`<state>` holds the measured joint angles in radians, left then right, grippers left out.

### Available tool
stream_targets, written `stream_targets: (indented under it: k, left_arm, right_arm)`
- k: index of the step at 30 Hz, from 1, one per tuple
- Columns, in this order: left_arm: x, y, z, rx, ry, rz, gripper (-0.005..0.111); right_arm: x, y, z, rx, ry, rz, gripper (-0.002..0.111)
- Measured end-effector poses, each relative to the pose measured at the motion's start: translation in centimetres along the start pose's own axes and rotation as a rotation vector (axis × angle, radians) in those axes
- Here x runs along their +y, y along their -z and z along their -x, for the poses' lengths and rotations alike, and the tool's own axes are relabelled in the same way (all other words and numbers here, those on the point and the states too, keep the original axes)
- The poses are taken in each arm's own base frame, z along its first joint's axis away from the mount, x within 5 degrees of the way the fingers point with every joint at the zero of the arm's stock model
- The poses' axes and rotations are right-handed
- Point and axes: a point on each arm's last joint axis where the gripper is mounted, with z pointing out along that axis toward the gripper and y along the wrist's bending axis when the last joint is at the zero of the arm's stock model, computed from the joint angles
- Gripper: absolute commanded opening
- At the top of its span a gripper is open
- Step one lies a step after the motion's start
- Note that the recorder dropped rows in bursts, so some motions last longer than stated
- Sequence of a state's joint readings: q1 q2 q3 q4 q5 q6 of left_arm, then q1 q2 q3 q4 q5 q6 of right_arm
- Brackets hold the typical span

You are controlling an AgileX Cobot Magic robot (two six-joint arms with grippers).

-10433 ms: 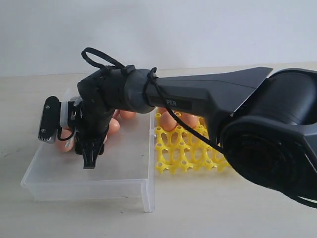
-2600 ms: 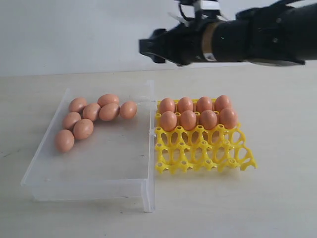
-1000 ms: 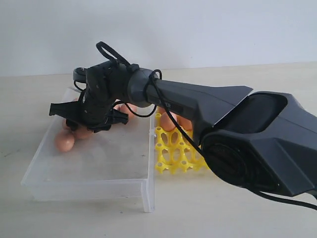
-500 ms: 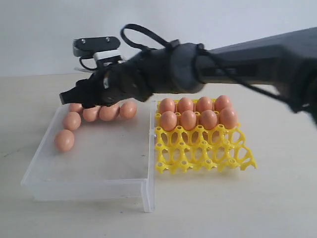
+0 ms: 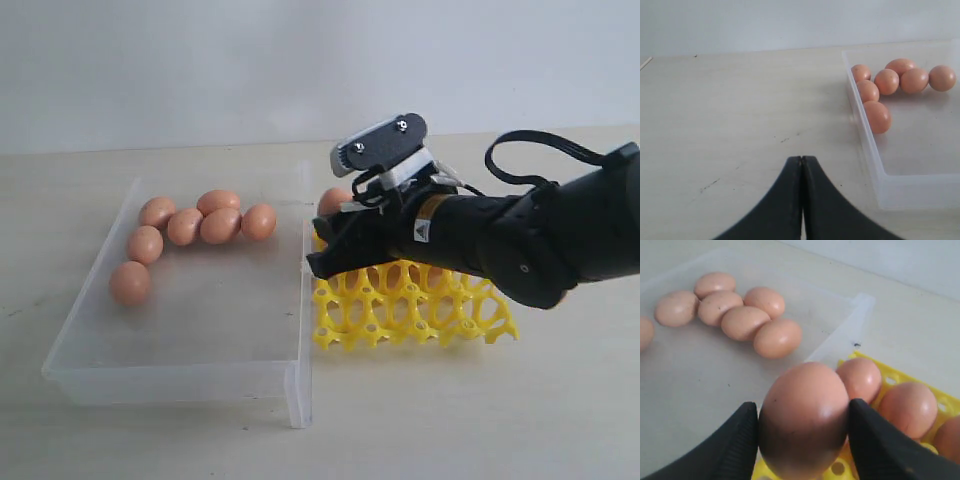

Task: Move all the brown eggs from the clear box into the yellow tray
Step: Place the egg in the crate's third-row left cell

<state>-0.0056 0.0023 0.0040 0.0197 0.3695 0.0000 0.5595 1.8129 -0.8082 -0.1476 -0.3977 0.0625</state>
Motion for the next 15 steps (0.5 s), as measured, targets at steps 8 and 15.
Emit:
stream_targets:
  k: [8,15]
  left_arm:
    - [0.0,0.0,0.0,0.0,0.0,0.0,0.0]
    - [0.0,0.0,0.0,0.0,0.0,0.0,0.0]
  right_arm:
    - [-1.1,-0.7,-2.1,0.008,-0.018,-0.021,0.003]
    - [-1.0,-1.6,-3.5,0.041,-0.059,-0.005,0.023]
